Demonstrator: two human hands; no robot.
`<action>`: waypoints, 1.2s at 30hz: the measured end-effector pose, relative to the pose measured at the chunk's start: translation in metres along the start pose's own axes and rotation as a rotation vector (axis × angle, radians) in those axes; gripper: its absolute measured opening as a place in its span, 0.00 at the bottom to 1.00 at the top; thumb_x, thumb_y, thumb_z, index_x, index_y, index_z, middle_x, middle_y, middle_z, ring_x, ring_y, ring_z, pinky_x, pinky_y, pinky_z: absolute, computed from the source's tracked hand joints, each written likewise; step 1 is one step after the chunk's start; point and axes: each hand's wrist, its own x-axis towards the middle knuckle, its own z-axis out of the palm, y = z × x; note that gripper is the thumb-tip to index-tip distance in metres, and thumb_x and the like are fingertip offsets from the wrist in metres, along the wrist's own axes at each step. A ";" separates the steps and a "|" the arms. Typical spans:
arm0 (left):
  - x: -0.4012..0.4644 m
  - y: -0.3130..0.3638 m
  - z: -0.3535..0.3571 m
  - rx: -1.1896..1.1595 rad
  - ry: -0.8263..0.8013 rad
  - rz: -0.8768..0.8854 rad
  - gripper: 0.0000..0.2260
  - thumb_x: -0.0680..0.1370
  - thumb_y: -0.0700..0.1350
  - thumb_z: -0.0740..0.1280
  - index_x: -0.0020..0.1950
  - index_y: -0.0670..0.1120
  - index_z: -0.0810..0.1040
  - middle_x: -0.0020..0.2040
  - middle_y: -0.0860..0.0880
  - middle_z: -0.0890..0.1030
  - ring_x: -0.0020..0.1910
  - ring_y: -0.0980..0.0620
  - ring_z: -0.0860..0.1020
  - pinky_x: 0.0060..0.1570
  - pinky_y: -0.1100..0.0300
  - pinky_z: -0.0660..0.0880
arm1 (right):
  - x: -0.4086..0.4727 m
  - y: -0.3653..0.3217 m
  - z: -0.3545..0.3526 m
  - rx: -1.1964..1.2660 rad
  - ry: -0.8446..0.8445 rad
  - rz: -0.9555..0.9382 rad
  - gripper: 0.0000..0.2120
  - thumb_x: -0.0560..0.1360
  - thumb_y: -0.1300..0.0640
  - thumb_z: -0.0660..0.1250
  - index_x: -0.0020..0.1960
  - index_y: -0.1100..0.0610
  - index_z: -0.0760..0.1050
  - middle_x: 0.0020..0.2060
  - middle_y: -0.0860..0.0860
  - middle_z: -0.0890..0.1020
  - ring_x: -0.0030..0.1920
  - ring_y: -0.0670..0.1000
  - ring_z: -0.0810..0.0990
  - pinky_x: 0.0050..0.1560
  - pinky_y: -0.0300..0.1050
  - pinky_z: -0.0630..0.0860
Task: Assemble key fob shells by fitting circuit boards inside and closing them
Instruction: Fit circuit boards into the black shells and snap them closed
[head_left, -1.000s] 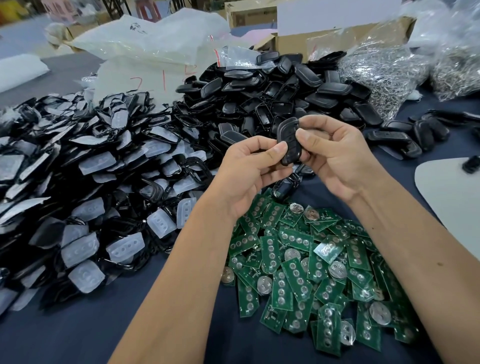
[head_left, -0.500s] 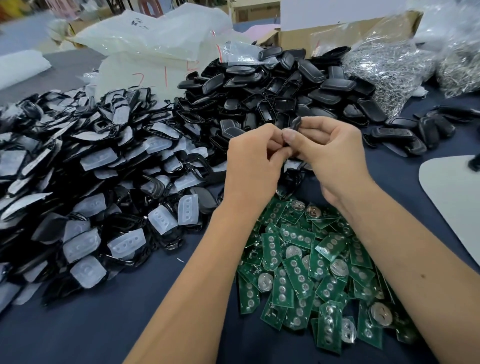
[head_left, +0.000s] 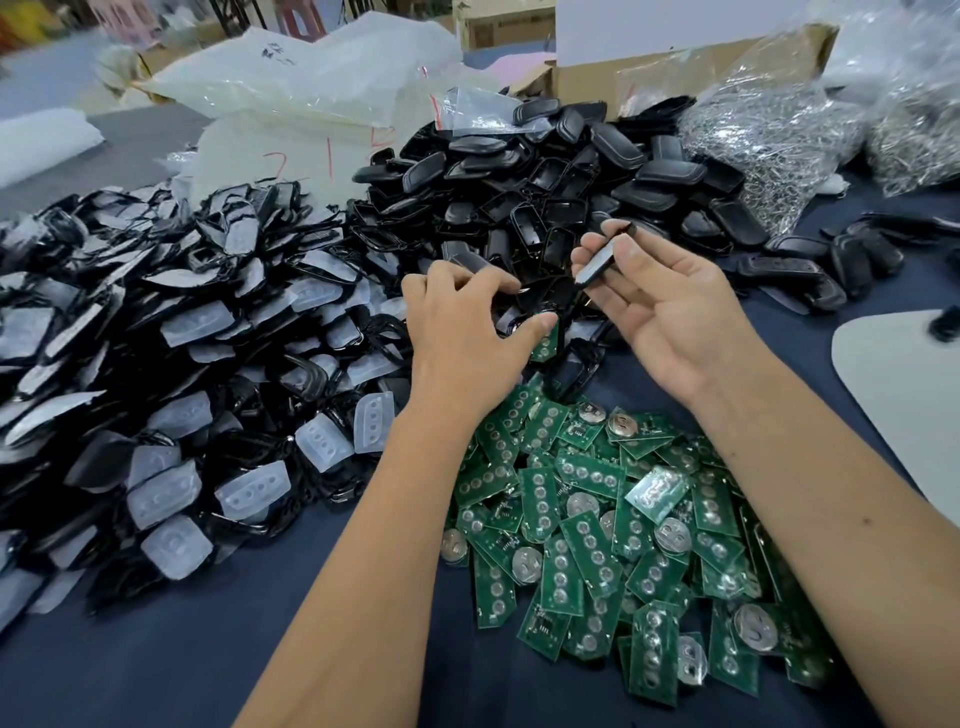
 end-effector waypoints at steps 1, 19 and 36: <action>0.000 0.001 0.000 0.008 0.011 -0.001 0.20 0.73 0.67 0.72 0.56 0.54 0.81 0.56 0.50 0.72 0.60 0.46 0.64 0.64 0.51 0.68 | 0.001 0.000 -0.001 0.004 -0.003 -0.001 0.09 0.84 0.66 0.63 0.62 0.65 0.77 0.52 0.58 0.82 0.54 0.55 0.85 0.60 0.47 0.82; 0.002 0.013 -0.012 -1.007 -0.004 -0.580 0.07 0.79 0.36 0.72 0.56 0.38 0.77 0.44 0.44 0.80 0.35 0.52 0.84 0.39 0.59 0.83 | 0.001 0.003 -0.006 -0.193 -0.164 0.074 0.15 0.74 0.60 0.71 0.59 0.60 0.82 0.52 0.55 0.86 0.54 0.53 0.86 0.54 0.47 0.83; 0.002 0.013 -0.007 -1.087 -0.116 -0.586 0.12 0.79 0.32 0.69 0.62 0.32 0.78 0.57 0.35 0.84 0.53 0.41 0.86 0.50 0.52 0.85 | -0.001 0.012 0.000 -0.342 -0.080 0.049 0.07 0.78 0.66 0.70 0.55 0.62 0.83 0.48 0.58 0.86 0.50 0.54 0.86 0.51 0.45 0.84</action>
